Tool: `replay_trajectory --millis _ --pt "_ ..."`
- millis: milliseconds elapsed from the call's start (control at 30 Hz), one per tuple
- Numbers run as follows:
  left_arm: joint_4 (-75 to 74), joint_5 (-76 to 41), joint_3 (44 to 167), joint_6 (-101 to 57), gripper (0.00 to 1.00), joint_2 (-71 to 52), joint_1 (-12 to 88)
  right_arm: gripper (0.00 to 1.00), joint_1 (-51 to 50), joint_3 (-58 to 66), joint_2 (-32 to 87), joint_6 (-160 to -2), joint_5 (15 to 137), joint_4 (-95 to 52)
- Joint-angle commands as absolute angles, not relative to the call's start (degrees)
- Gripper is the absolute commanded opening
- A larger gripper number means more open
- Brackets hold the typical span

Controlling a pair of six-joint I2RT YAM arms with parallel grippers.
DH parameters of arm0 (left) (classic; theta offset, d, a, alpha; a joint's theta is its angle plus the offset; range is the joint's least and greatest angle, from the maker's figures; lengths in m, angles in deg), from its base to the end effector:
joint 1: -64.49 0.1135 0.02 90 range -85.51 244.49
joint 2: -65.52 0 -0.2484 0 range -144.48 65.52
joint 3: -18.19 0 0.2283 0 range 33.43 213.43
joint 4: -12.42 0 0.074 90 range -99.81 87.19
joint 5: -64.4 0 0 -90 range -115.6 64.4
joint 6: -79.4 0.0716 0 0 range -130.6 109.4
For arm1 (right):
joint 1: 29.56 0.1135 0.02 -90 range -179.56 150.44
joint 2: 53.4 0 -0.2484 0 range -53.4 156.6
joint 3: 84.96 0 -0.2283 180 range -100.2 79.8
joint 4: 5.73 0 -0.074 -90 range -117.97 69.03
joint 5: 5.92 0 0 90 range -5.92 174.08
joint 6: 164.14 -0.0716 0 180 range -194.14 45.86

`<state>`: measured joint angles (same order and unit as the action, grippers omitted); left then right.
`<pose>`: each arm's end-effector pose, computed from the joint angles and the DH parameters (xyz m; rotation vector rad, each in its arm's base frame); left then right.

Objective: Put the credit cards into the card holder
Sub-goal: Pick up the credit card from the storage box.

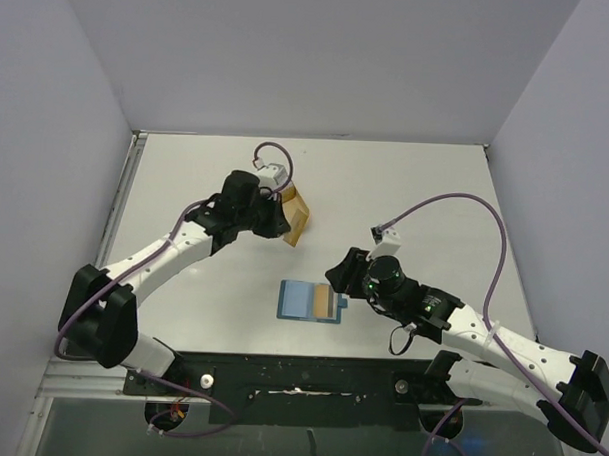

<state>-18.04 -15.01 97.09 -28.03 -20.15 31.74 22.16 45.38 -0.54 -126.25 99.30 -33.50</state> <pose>0.2813 -0.1966 0.2469 0.4102 2.2587 -0.6749 0.1515 0.1616 0.2251 0.1731 2.1897 0.7955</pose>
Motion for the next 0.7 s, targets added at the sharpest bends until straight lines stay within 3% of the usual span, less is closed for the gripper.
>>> replay_trajectory --millis 0,200,667 --pt "-5.0 -0.2 91.2 -41.3 0.0 -13.4 35.0 0.43 21.6 42.9 -1.7 -128.4 97.6 -26.4" --pt "2.3 6.0 81.4 -50.3 0.0 -5.7 35.4 0.4 20.4 42.3 -1.6 -130.1 94.7 -21.0" --pt "20.9 14.2 66.9 -70.4 0.0 4.1 35.4 0.46 17.0 45.0 1.8 -133.1 87.3 -8.3"
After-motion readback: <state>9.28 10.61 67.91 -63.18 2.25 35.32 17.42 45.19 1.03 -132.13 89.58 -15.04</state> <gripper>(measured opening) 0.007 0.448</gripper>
